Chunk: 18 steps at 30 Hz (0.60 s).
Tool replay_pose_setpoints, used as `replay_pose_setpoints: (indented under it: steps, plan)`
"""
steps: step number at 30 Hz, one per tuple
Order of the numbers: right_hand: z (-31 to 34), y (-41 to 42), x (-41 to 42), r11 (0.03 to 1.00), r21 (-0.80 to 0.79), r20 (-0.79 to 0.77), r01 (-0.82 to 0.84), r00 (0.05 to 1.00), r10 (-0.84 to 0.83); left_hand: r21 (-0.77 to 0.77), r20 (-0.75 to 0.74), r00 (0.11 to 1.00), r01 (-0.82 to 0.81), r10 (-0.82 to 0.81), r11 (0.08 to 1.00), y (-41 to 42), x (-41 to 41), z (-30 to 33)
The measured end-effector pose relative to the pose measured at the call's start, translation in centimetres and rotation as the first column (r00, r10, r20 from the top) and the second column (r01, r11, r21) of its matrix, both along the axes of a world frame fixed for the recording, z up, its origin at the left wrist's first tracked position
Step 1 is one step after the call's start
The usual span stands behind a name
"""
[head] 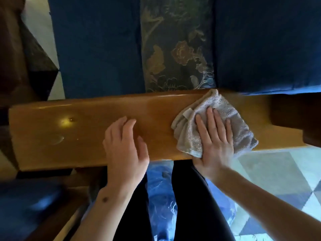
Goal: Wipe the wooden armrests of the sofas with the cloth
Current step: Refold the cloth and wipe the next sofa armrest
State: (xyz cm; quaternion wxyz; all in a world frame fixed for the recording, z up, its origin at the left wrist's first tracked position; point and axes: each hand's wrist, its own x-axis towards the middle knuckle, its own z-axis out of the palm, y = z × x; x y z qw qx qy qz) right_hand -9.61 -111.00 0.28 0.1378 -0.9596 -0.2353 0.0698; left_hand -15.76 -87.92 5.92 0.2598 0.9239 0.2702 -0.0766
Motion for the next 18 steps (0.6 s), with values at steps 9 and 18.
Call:
replay_pose_setpoints:
  steps: [9,18]
  plan:
    - [0.4,11.2,-2.9,0.871,0.006,-0.005,0.491,0.871,-0.491,-0.08,0.045,0.914,-0.399,0.403,0.913,9.5,-7.7,-0.3]
    - [0.7,22.5,-7.2,0.861,-0.028,-0.043,0.509,0.86,-0.509,-0.134,0.139,0.905,-0.386,0.403,0.913,14.0,-9.5,-0.7]
